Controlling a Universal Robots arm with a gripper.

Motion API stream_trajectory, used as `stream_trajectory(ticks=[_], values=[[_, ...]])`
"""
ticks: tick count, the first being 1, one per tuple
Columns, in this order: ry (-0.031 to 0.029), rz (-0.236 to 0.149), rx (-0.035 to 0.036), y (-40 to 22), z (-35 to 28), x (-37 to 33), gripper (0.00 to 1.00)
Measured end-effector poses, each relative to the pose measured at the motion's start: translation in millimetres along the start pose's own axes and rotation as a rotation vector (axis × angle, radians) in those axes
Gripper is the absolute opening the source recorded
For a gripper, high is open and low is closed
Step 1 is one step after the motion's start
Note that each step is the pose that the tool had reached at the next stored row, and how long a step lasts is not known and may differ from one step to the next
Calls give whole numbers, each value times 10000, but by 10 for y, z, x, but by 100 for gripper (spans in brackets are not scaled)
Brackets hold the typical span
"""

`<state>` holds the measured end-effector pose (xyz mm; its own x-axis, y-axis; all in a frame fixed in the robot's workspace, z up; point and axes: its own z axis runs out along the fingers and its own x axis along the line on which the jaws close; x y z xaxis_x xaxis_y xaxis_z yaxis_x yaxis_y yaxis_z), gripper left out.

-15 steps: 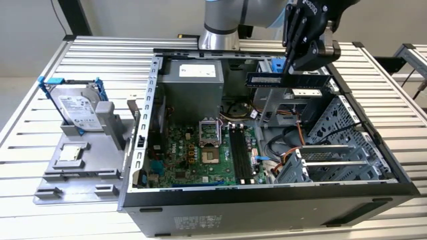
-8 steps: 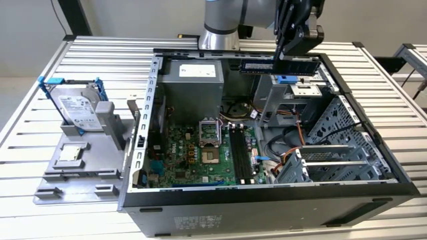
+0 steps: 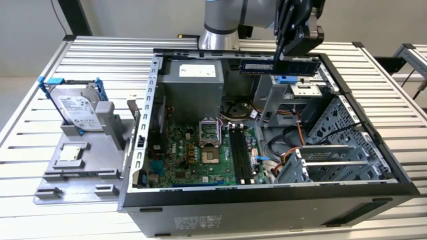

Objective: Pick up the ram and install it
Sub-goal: 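Pick up the ram and move it above insertion slot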

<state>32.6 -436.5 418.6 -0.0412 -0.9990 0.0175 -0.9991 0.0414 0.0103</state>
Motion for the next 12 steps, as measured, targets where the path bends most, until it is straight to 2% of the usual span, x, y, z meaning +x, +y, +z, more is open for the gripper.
stream_trajectory(ticks=[12], values=[[11,0,1,0,0,8,0]])
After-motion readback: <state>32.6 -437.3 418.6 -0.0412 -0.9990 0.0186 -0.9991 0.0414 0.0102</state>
